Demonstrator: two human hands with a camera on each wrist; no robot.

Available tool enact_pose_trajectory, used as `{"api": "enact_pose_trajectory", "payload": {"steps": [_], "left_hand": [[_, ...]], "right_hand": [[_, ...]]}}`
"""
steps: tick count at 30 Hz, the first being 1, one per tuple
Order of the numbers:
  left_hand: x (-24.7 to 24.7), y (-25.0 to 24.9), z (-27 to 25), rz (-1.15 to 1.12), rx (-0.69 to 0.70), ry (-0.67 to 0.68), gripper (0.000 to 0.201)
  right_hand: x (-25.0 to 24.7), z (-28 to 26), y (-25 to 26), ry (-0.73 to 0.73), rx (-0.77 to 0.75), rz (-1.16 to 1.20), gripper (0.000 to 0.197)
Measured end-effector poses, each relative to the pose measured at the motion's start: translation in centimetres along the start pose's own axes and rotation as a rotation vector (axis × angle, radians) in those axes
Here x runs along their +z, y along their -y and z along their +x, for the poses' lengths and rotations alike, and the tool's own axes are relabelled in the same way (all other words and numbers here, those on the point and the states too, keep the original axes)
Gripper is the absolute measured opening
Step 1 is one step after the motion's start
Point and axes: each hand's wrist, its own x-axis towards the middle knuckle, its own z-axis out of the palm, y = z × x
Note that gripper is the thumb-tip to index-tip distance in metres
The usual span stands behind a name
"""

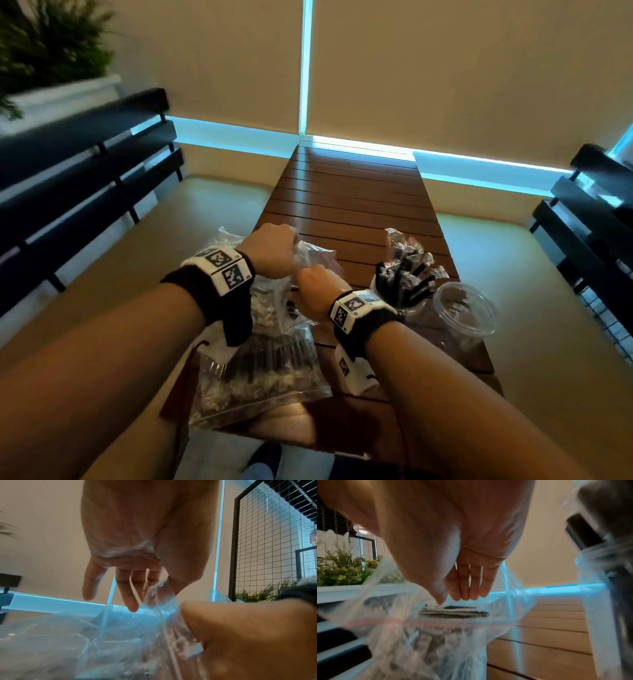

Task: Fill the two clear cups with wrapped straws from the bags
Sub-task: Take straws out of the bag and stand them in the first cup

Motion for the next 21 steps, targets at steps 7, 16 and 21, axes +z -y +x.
{"api": "enact_pose_trajectory", "payload": {"steps": [7, 16, 21], "left_hand": [[0.2, 1.4, -0.2, -0.285, 0.010, -0.029, 0.014], [1.6, 4.2, -0.3, -0.337, -0.052, 0.144, 0.048], [2.5, 6.0, 0.0, -0.296, -0.155, 0.217, 0.070]], "right_hand": [[2.2, 2.5, 1.6, 0.060, 0.095, 0.083, 0.015], [3.2, 4.2, 2.2, 0.124, 0.124, -0.037, 0.043], [3.9, 4.6, 2.4, 0.174, 0.168, -0.020, 0.061]]}}
